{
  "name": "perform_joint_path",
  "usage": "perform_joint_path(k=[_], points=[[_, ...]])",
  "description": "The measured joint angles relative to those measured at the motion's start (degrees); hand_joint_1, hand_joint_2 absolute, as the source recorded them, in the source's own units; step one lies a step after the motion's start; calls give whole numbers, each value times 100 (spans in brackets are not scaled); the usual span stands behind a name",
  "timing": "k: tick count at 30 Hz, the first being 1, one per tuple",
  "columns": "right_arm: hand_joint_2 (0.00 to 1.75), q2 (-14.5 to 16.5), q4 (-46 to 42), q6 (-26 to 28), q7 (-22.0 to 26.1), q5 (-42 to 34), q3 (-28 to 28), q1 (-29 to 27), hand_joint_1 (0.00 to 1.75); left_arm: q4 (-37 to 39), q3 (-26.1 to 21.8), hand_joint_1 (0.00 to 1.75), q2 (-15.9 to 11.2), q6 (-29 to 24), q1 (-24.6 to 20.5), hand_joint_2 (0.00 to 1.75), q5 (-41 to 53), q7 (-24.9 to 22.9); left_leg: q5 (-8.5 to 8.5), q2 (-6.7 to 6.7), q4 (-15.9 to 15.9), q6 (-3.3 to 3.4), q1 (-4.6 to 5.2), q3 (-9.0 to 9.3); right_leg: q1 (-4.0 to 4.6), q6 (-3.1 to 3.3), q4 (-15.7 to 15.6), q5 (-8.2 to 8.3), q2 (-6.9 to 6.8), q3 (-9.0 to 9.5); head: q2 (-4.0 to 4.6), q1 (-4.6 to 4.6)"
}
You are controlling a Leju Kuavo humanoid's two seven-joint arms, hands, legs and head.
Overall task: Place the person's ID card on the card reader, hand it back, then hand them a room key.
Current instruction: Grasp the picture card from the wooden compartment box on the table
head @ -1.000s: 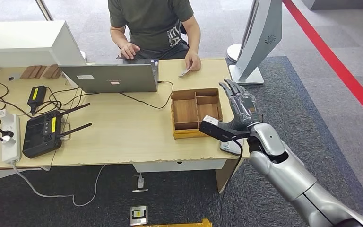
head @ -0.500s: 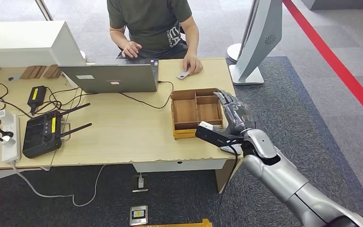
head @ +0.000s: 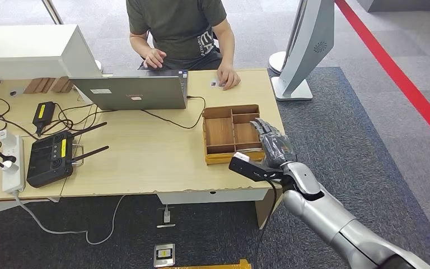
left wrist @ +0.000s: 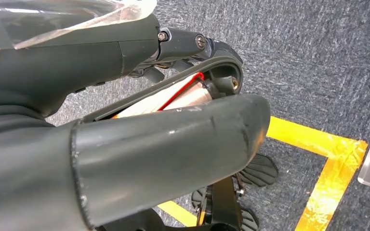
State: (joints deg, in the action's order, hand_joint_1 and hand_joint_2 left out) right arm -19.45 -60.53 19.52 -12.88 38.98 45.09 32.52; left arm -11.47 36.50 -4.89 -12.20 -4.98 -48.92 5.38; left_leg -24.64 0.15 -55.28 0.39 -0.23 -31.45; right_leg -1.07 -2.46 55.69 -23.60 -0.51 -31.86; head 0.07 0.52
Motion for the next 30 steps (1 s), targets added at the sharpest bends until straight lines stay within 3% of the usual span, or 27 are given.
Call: perform_joint_path(k=[30], points=[[175,329,854,121,193,96,181,93,0,0,101,0,-16,-20,-1,0,-86,-17,0,0,0,0,0,0,0,0,0,0,0,0,0,0]])
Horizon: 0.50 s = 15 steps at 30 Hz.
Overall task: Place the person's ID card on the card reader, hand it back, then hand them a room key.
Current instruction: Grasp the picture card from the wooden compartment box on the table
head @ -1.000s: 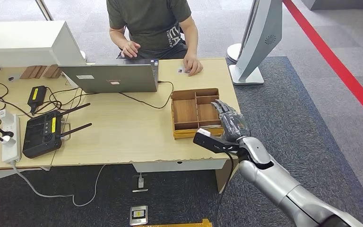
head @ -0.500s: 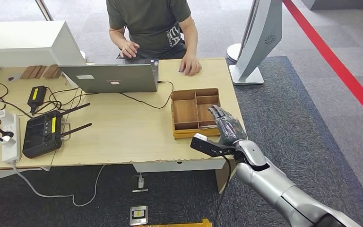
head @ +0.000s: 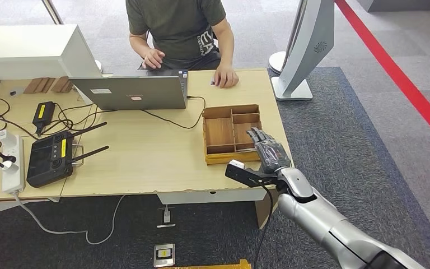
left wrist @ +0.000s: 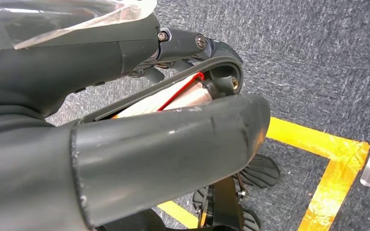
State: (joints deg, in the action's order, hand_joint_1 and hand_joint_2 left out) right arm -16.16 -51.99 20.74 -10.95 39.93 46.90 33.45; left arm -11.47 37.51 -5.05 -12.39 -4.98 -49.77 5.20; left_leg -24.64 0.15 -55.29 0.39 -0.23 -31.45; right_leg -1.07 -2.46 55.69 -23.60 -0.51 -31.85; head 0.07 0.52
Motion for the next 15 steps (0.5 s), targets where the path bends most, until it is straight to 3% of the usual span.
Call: perform_joint_path(k=[15], points=[[175,83,285,102,115,18,4,78,0,0,31,0,0,-25,0,0,-44,-15,0,0,0,0,0,0,0,0,0,0,0,0,0,0]])
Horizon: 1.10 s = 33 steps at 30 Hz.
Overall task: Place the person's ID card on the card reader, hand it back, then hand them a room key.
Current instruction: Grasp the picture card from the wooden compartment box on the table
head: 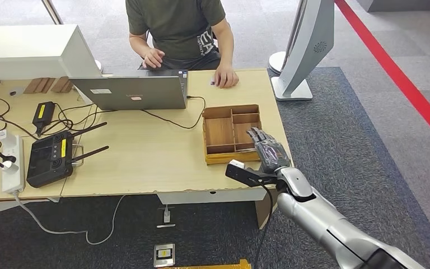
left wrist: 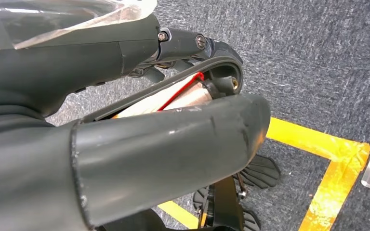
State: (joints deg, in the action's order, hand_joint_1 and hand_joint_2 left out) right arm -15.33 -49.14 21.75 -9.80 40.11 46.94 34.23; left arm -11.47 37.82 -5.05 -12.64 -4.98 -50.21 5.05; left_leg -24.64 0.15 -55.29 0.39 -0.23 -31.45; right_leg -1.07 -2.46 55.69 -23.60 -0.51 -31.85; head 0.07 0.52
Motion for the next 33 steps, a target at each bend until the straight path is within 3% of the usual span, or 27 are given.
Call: perform_joint_path(k=[29,33], points=[[175,84,423,221,-9,50,89,151,0,0,77,0,-1,-58,0,0,-164,-20,0,0,0,0,0,0,0,0,0,0,0,0,0,0],[175,75,439,222,1,50,88,185,170,0,105,0,-1,-58,0,0,-171,-23,0,0,0,0,0,1,0,0,0,0,0,0,0,0]])
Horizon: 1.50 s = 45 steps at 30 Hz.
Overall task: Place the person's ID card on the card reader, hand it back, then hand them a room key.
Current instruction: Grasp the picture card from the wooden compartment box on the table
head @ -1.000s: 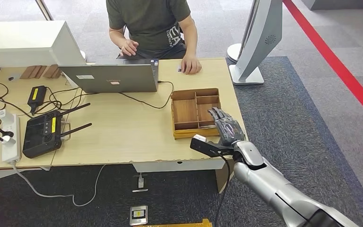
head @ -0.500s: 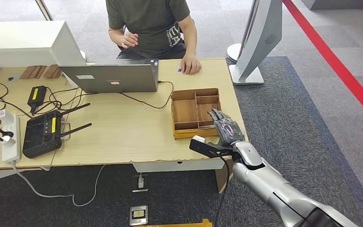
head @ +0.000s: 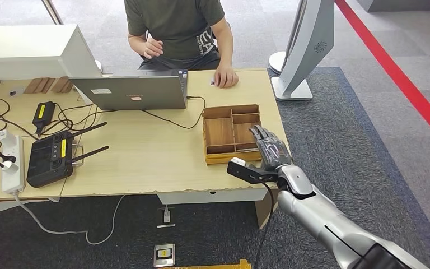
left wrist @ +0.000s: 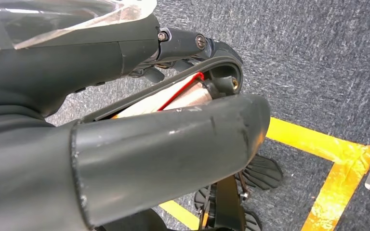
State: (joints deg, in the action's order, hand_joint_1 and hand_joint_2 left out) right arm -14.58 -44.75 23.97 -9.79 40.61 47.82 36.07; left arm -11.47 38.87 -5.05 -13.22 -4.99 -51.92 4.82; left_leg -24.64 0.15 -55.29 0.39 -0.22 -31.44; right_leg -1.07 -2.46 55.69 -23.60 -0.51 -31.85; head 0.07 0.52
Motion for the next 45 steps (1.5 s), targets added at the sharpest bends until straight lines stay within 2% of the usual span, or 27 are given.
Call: perform_joint_path(k=[1,45], points=[[175,0,6,0,2,0,0,5,175,0,2,0,1,0,0,0,-1,-1,0,0,0,0,0,0,0,0,0,0,0,0,0,0],[175,175,49,-184,184,-87,-4,-53,175,0,162,0,1,-9,-2,0,-110,-50,0,-1,0,0,0,6,1,0,0,0,0,3,0,0]])
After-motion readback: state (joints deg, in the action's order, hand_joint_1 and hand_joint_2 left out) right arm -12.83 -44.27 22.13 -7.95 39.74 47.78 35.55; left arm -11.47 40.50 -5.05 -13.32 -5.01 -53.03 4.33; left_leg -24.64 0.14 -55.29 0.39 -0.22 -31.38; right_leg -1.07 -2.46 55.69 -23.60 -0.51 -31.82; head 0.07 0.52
